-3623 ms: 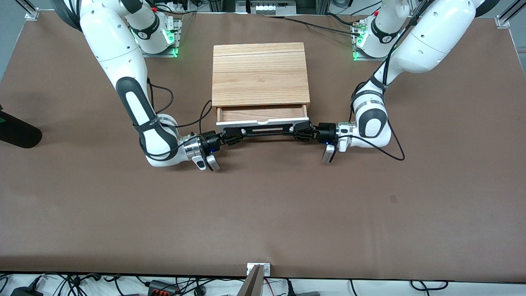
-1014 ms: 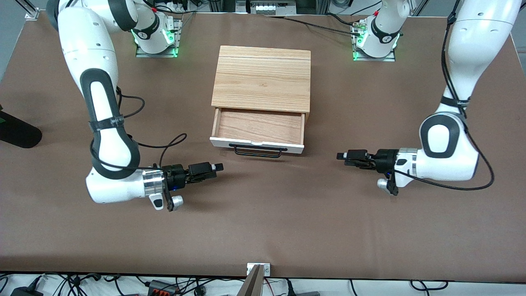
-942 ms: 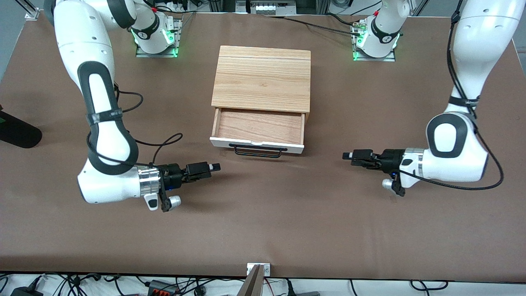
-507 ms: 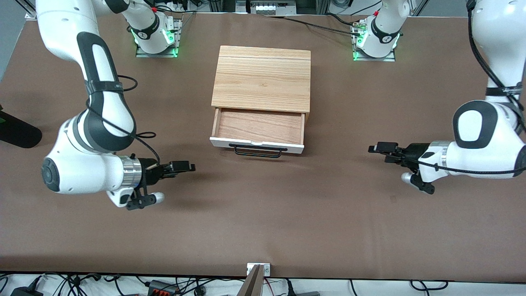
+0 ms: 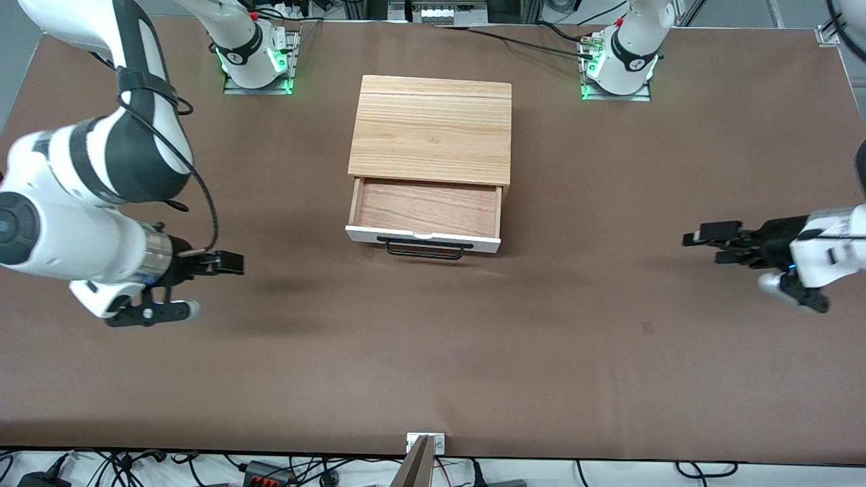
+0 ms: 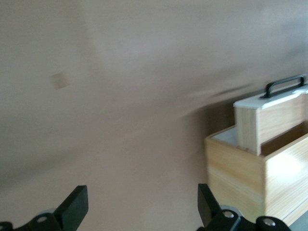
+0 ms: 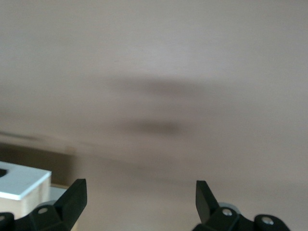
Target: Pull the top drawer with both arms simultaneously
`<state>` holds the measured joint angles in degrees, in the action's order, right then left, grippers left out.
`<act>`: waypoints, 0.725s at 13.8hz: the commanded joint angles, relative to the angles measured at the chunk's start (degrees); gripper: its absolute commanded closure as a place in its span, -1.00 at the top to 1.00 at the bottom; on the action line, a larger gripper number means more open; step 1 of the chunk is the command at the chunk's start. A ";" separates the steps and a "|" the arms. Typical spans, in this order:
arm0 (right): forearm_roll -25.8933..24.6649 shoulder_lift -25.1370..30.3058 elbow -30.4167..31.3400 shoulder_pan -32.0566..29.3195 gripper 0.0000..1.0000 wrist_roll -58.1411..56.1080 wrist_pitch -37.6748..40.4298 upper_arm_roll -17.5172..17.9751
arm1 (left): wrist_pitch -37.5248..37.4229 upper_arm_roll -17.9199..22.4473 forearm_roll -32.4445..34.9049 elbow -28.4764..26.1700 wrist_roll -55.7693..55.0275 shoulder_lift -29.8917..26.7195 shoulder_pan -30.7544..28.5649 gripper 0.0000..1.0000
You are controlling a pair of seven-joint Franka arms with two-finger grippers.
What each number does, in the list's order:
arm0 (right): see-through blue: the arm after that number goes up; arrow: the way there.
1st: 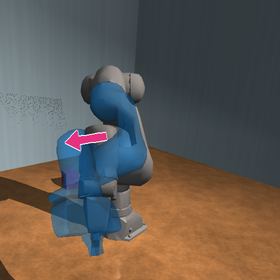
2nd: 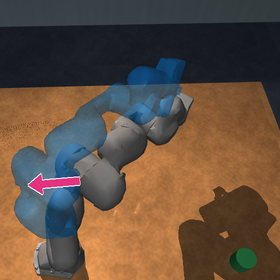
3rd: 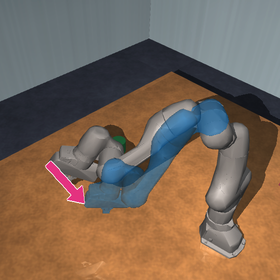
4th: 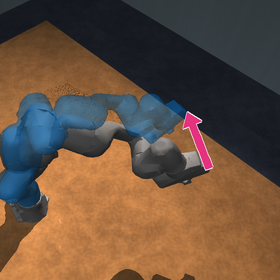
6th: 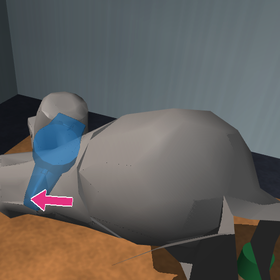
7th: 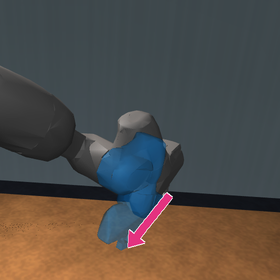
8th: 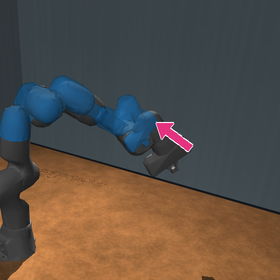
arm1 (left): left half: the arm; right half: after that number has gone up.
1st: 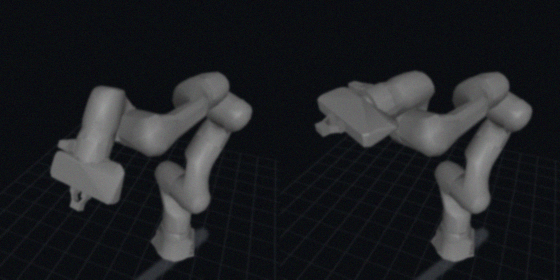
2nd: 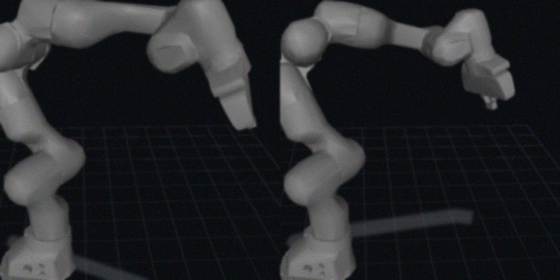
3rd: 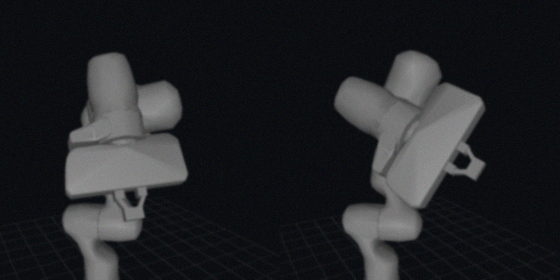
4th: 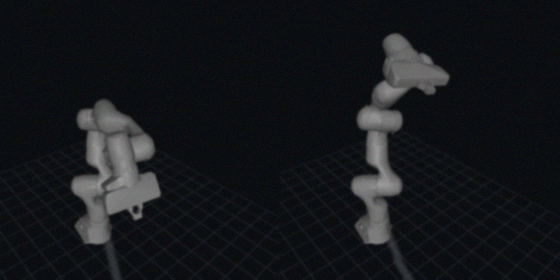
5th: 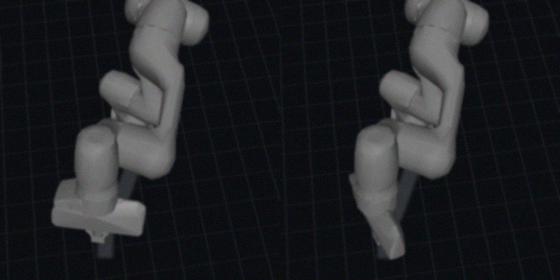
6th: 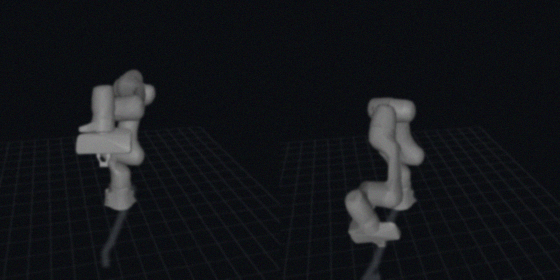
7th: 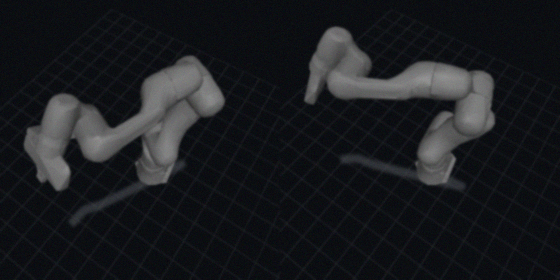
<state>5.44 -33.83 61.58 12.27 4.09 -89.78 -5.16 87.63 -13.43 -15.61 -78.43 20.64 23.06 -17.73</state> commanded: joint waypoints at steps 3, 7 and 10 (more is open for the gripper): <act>-0.96 6.04 2.31 -0.93 1.00 -0.04 1.80 -4.41 | -2.28 0.07 13.91 1.77 -1.22 -5.31 0.68 1.00; -0.43 14.39 11.18 -6.02 1.00 -0.04 -3.98 -3.80 | -2.37 0.16 19.73 4.69 -6.64 -4.78 0.77 1.00; -0.69 17.21 13.82 -11.97 1.00 -2.93 -4.26 1.00 | -3.42 0.07 20.27 4.52 -17.10 -5.74 0.68 1.00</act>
<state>5.30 -20.72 70.06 4.66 2.69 -92.19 -9.08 85.76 -13.37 3.06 -75.12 9.16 17.61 -17.43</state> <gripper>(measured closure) 0.000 0.000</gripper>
